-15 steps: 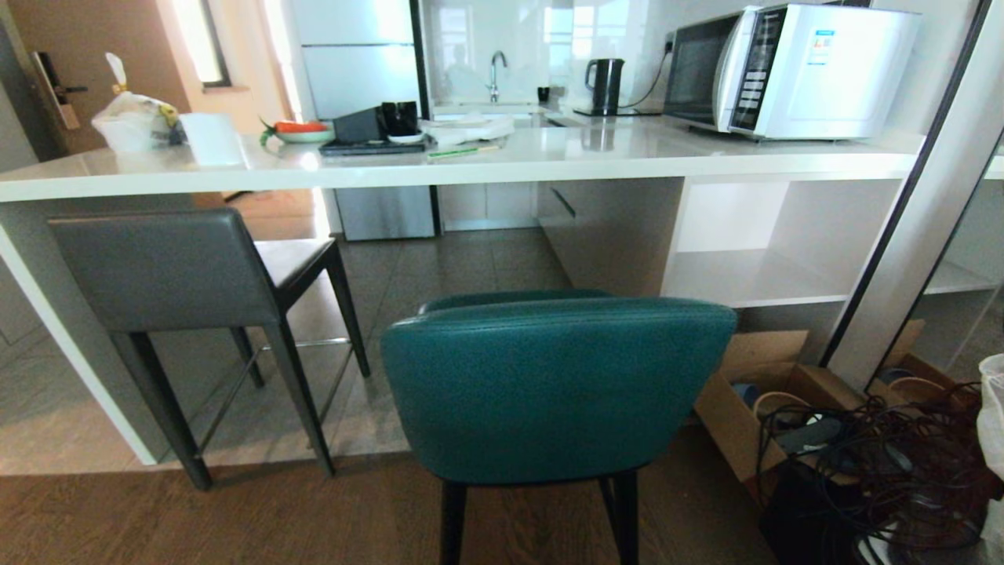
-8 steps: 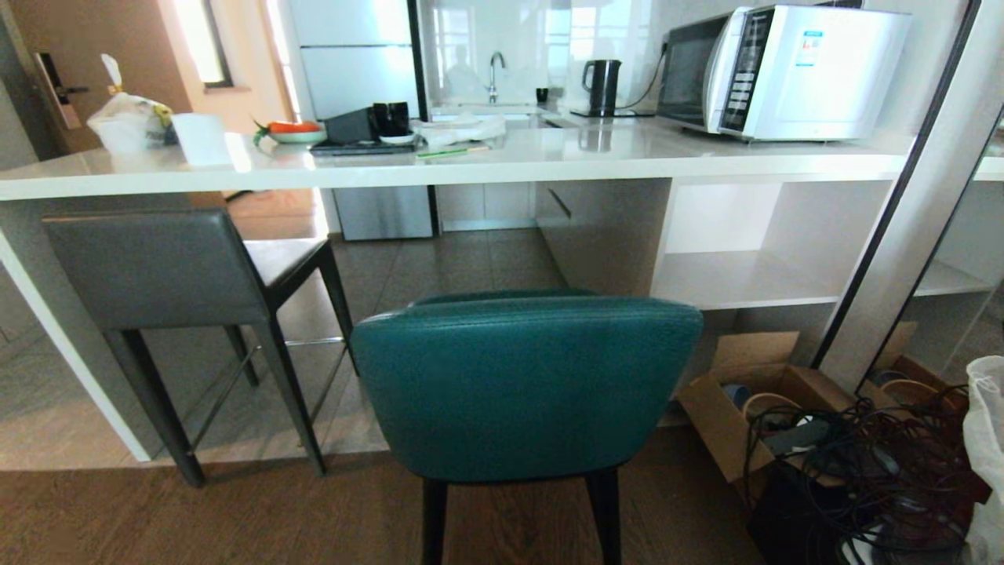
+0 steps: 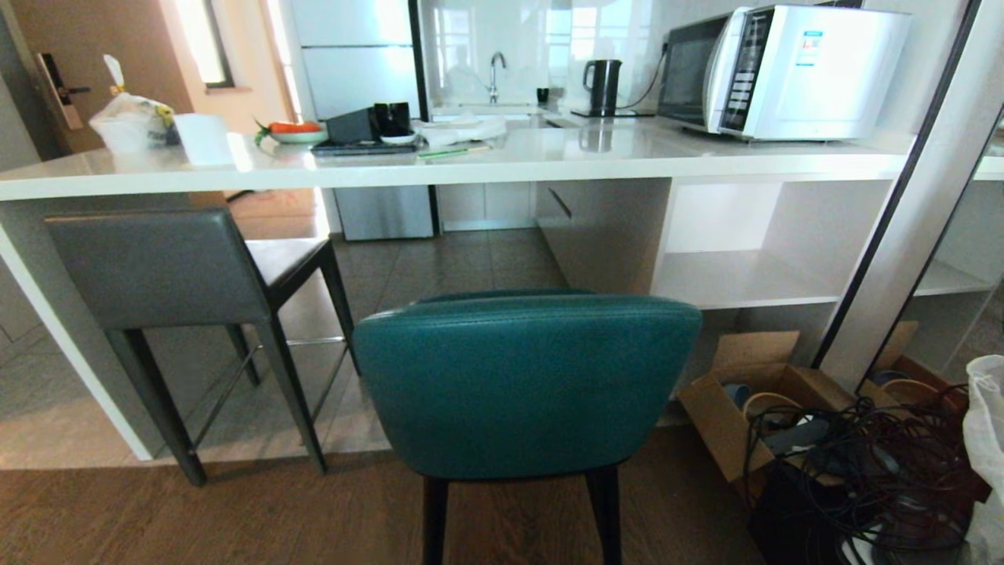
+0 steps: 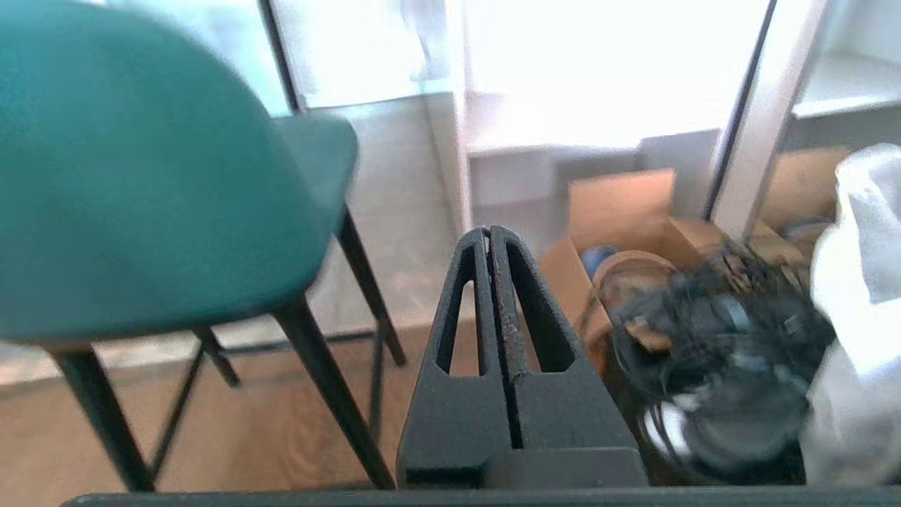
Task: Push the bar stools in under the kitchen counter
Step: Push the blue chair back under the dining table
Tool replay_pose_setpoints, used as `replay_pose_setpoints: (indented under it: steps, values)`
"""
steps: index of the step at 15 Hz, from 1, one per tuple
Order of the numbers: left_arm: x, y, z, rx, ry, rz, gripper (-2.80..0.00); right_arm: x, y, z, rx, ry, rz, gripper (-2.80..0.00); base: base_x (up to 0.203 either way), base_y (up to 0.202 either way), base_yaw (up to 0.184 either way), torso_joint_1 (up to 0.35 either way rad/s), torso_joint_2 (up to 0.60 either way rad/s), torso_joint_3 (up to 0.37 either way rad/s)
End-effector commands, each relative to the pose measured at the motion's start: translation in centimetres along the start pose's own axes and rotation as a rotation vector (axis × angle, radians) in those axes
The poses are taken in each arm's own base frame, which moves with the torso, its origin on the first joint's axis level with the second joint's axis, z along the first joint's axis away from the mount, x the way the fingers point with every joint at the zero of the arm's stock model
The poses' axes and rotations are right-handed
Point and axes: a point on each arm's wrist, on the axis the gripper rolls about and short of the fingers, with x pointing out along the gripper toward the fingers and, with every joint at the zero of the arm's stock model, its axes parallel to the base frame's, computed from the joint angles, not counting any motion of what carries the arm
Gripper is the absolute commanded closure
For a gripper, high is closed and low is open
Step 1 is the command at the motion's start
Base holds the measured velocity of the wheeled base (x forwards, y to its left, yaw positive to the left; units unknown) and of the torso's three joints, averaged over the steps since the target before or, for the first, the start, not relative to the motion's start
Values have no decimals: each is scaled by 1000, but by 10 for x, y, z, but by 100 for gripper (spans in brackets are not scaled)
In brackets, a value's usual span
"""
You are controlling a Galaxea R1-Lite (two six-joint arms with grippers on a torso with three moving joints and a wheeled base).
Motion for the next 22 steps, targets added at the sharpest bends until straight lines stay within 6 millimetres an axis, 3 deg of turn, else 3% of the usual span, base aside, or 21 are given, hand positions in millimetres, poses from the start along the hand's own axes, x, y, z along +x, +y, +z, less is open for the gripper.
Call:
replay_pose_setpoints:
  steps: [1, 3, 5, 8, 11, 16, 22]
  values:
    - [43, 5, 23, -20, 115, -4, 0, 28, 2, 23, 1, 99, 3, 0, 0, 0, 0, 0, 0, 0]
    - [89, 9, 35, -35, 155, -24, 0, 63, 3, 42, -2, 126, 18, 0, 0, 0, 0, 0, 0, 0]
    - [134, 10, 31, -69, 217, -59, 0, 107, 5, 50, -4, 160, 54, 0, 0, 0, 0, 0, 0, 0]
    - [189, -1, 13, -106, 242, -136, 0, 166, 18, 46, -12, 177, 142, 0, 0, 0, 0, 0, 0, 0]
    - [224, -24, -5, -96, 212, -194, 0, 208, 46, 29, -26, 190, 224, 0, 0, 0, 0, 0, 0, 0]
    - [238, -39, -33, -84, 223, -188, 0, 248, 95, -12, -68, 175, 272, 0, 0, 0, 0, 0, 0, 0]
    - [245, -62, -37, -77, 187, -246, 0, 270, 121, -44, -97, 154, 241, 0, 0, 0, 0, 0, 0, 0]
